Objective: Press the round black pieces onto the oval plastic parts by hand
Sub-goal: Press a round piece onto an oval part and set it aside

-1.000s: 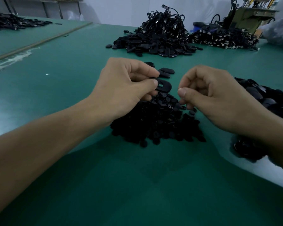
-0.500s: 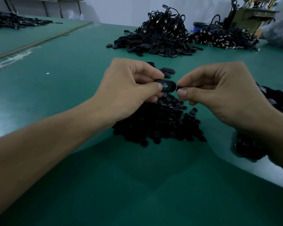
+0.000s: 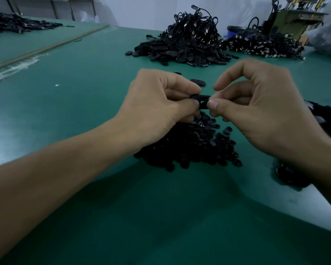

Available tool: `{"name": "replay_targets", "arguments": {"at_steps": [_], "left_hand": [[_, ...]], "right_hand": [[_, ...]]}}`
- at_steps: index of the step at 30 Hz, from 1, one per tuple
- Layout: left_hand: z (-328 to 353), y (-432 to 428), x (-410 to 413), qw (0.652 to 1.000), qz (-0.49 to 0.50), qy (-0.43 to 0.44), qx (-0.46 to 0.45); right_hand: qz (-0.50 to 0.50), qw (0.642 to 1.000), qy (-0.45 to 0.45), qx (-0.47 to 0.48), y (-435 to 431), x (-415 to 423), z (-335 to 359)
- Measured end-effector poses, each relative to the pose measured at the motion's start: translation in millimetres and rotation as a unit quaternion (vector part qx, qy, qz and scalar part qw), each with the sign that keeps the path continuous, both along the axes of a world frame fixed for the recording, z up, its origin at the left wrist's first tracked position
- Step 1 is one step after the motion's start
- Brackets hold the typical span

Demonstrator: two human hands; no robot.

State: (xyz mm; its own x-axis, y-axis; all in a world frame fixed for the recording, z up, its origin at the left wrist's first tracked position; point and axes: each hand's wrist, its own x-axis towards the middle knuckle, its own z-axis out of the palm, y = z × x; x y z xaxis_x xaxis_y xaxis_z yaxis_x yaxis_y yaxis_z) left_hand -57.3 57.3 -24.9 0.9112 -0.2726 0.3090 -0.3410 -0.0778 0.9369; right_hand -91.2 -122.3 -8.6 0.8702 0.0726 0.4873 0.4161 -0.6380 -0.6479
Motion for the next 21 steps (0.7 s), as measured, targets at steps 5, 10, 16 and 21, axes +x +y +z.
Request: {"name": "replay_targets", "arguments": {"at_steps": [5, 10, 16, 21], "left_hand": [[-0.5, -1.5, -0.8, 1.0, 0.006, -0.019, 0.013], [-1.2, -2.6, -0.4, 0.999, 0.021, -0.041, 0.027], [-0.7, -5.3, -4.1, 0.987, 0.043, -0.129, 0.083], [-1.7, -4.6, -7.9, 0.961, 0.082, -0.214, 0.158]], "right_hand": [[-0.023, 1.0, -0.001, -0.005, 2.5, -3.2, 2.0], [-0.049, 0.999, -0.008, -0.003, 6.5, -2.9, 1.6], [-0.098, 0.994, -0.022, -0.033, 10.1, -4.9, 1.8], [-0.058, 0.997, 0.037, 0.033, 14.6, -4.4, 1.5]]}}
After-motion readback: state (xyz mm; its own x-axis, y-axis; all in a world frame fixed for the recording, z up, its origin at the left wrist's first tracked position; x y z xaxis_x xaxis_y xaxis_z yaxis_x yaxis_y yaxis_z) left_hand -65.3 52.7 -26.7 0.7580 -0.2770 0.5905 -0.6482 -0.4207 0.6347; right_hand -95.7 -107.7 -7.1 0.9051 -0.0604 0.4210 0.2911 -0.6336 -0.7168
